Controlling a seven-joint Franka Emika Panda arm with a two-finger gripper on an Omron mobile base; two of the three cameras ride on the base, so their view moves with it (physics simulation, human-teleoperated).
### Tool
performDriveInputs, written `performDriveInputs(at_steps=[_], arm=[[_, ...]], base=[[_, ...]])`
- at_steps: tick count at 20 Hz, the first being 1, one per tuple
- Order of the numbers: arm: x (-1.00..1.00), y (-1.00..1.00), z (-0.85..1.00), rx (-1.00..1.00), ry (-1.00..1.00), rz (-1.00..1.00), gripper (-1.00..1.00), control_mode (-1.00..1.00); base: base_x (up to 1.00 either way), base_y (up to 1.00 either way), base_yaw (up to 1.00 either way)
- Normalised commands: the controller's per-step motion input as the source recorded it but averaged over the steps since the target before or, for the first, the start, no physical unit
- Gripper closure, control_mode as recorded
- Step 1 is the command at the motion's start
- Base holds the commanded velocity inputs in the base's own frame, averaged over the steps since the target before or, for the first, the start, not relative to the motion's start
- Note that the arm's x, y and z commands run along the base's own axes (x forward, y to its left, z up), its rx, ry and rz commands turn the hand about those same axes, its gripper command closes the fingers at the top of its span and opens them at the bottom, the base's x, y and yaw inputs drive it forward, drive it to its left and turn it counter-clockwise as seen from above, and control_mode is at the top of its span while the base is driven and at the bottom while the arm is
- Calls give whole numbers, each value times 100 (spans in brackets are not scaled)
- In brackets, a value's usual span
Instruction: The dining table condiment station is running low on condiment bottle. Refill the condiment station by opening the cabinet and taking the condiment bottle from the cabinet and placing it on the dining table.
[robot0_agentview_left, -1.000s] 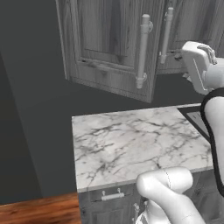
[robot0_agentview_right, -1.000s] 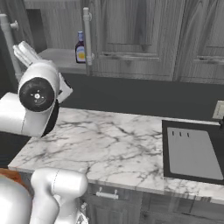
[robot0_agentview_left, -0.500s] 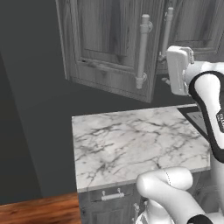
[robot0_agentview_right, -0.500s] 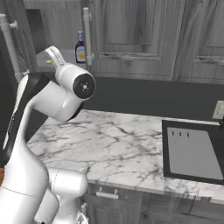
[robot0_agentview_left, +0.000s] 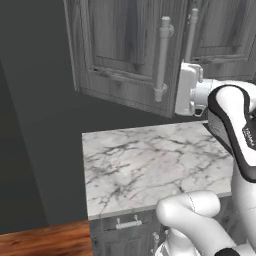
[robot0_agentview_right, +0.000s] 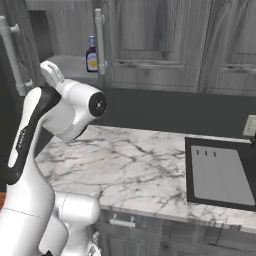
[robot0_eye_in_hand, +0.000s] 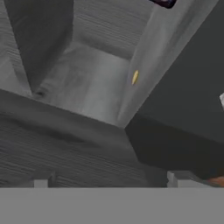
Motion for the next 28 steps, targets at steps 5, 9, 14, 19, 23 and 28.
performDriveInputs(at_steps=[5,9,14,19,23,28], arm=[[-100,69,5,-3,-15,19,-100,-100],[-71,82,0,-2,-7,17,-100,-100],[-3,100,-4,0,4,11,-100,-100],[1,100,-1,0,2,9,-100,-100],[-3,90,2,-2,-1,1,-100,-100],[-16,50,3,-7,-15,-5,-100,-100]], base=[[0,0,0],[0,0,0],[0,0,0],[0,0,0],[0,0,0],[0,0,0]])
